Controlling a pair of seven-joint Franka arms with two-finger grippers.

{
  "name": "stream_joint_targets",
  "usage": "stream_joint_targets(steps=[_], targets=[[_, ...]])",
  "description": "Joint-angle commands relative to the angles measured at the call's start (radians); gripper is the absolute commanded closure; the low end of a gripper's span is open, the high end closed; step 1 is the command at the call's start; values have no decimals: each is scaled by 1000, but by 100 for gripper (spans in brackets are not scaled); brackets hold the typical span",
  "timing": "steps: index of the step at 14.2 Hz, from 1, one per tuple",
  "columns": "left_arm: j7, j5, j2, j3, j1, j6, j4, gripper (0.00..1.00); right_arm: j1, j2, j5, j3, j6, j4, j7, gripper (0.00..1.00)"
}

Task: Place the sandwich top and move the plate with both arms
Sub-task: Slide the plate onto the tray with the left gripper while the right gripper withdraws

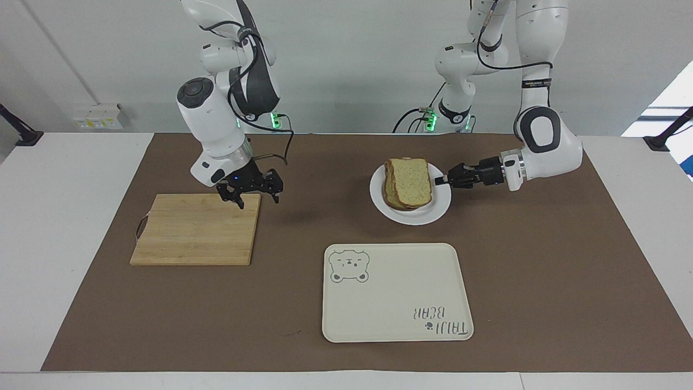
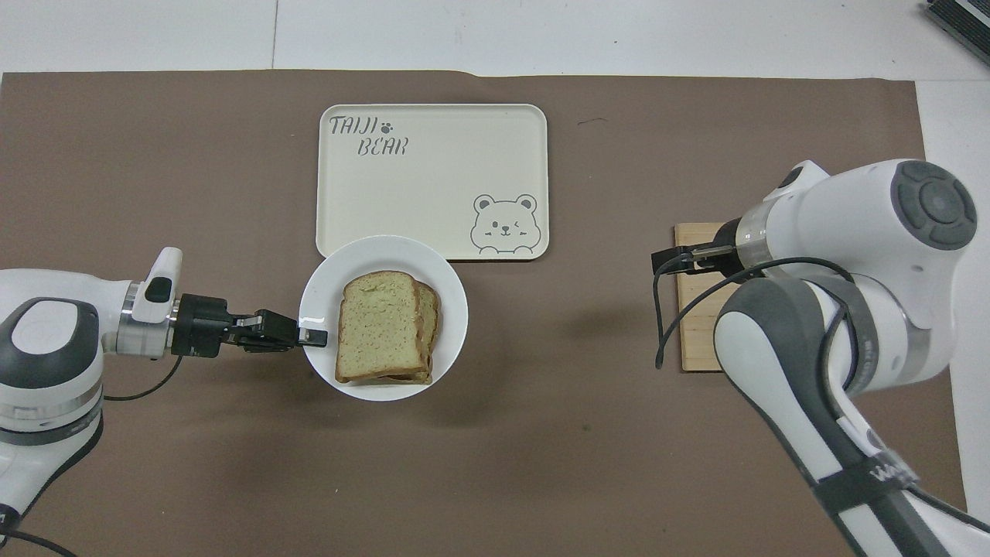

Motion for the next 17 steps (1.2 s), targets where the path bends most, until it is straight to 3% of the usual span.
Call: stream_joint_targets(steps=[1, 5, 8, 10, 13, 17], targets=[[-73, 20, 72, -6, 34, -97, 135, 100, -20, -41, -44, 10, -124, 43, 33, 0], [-136, 39, 151, -6, 39, -138, 290, 100, -20, -112, -72, 11, -264, 70, 180, 0], [-163, 39, 203, -9, 37, -134, 372, 100, -68, -120, -72, 10, -413, 154, 181, 0], [-191, 39, 240, -15, 28, -129, 435, 100, -147, -121, -72, 13, -419, 161, 173, 0], [-238, 37, 354, -33, 23, -135, 614, 100, -239, -131, -72, 11, -431, 161, 144, 0], [-257, 36, 489, -49, -6, -120, 778, 100, -256, -166, -119, 14, -444, 179, 124, 0]])
